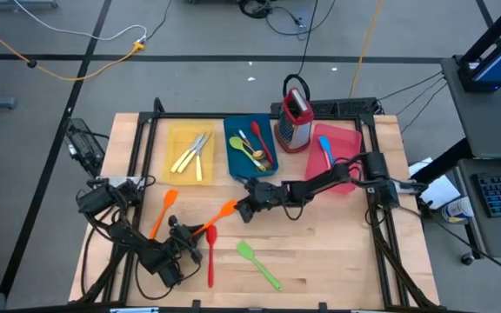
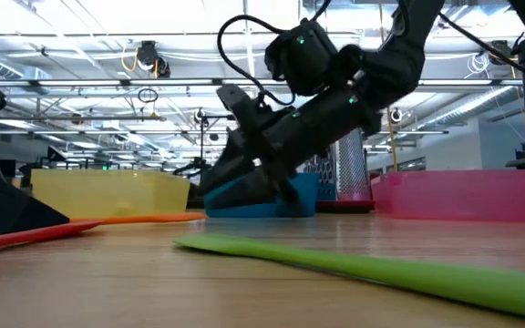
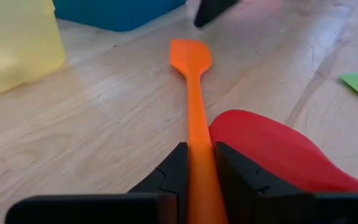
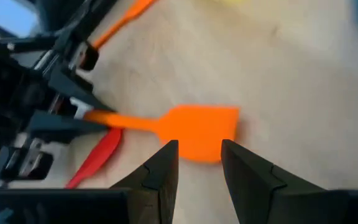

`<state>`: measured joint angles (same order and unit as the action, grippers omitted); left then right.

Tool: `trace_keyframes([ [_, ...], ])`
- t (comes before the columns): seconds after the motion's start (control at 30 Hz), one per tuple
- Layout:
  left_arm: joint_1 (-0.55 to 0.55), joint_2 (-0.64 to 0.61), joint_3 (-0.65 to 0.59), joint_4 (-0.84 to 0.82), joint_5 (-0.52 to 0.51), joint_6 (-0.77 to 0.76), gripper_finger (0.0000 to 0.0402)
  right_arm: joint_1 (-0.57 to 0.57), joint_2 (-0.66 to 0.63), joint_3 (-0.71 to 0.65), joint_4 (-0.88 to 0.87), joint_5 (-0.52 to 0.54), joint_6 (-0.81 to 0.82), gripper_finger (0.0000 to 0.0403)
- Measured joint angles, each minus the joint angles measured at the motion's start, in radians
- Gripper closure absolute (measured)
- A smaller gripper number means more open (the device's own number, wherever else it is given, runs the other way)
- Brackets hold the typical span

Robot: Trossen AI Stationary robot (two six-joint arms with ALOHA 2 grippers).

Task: Pick & Place Kitchen Items
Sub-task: Put the right orange spatula into the pink bin

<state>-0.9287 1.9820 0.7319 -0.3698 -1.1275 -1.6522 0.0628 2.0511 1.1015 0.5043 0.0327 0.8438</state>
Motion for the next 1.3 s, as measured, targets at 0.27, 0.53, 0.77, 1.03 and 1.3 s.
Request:
trace_keyframes([
  [0.27,0.017,0.0,0.0,0.034,0.0,0.048,0.0336,0.011,-0.043,0.0,-0.177,0.142,0.01,0.0287],
  [0.53,0.088,-0.001,0.0,0.194,-0.004,0.344,0.0333,-0.004,-0.023,0.003,-0.118,0.09,0.066,0.0287],
  [0.77,0.151,-0.003,0.0,0.285,0.001,0.489,0.0327,-0.005,-0.013,0.004,-0.136,0.052,0.091,0.0287],
  [1.03,0.15,-0.002,0.0,0.294,0.01,0.499,0.0326,-0.003,-0.011,0.005,-0.142,0.096,0.034,0.0287],
  [1.3,0.149,-0.002,0.0,0.294,0.02,0.514,0.0326,-0.004,-0.027,0.005,-0.17,0.128,0.026,0.0287],
])
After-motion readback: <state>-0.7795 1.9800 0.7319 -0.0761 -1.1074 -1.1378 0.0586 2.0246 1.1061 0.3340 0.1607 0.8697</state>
